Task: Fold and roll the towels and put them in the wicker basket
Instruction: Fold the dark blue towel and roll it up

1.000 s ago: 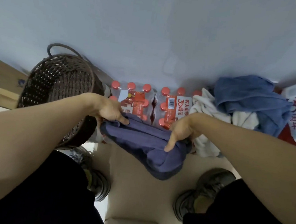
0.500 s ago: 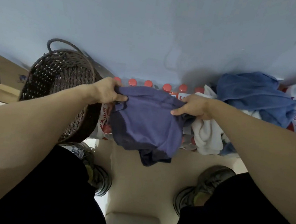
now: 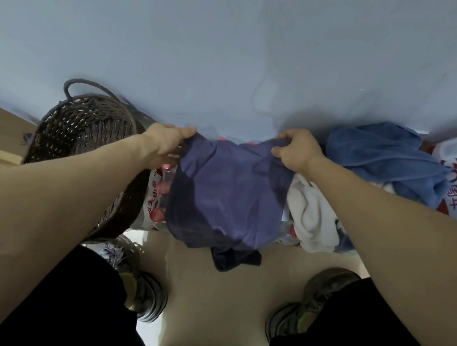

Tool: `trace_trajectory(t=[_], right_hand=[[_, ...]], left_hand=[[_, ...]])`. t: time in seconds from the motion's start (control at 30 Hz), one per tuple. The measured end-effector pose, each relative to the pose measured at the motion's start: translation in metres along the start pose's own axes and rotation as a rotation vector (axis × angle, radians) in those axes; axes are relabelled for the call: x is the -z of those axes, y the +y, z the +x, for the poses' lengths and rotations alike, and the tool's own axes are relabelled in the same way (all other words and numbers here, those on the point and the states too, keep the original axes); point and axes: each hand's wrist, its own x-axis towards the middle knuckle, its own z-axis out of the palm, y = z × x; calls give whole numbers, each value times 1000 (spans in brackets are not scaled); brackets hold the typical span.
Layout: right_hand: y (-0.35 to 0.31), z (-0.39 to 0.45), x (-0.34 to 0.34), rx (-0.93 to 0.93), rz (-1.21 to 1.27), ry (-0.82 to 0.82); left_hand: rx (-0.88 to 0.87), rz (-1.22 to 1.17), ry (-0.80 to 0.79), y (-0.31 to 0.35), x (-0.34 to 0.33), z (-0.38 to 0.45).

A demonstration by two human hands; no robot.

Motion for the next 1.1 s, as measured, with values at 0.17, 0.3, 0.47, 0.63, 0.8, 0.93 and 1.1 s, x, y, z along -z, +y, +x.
trace_trajectory(t=[0.17,0.3,0.47,0.63,0.8,0.93,1.1], right_hand=[[-3,7,4,-4,75,197],[-4,12,4,-49,50,271],[2,17,-7,-187,-148,117],[-6,18,1,-226,-210,80],[-14,-6,0,-156,-274,158],[-18,-41,-4,32,-242,124],[-5,-82,-16,-310,225,-156]], left_hand=[[-235,175,333,-10,-6,30],[-374,472,420,-15,8,36],[-381,516,332,-24,11,38],[-354,537,236,-30,10,30],[-369,512,155,-35,9,5],[-454,507,352,-61,1,-35],[-240,306,526,-121,-18,-85]])
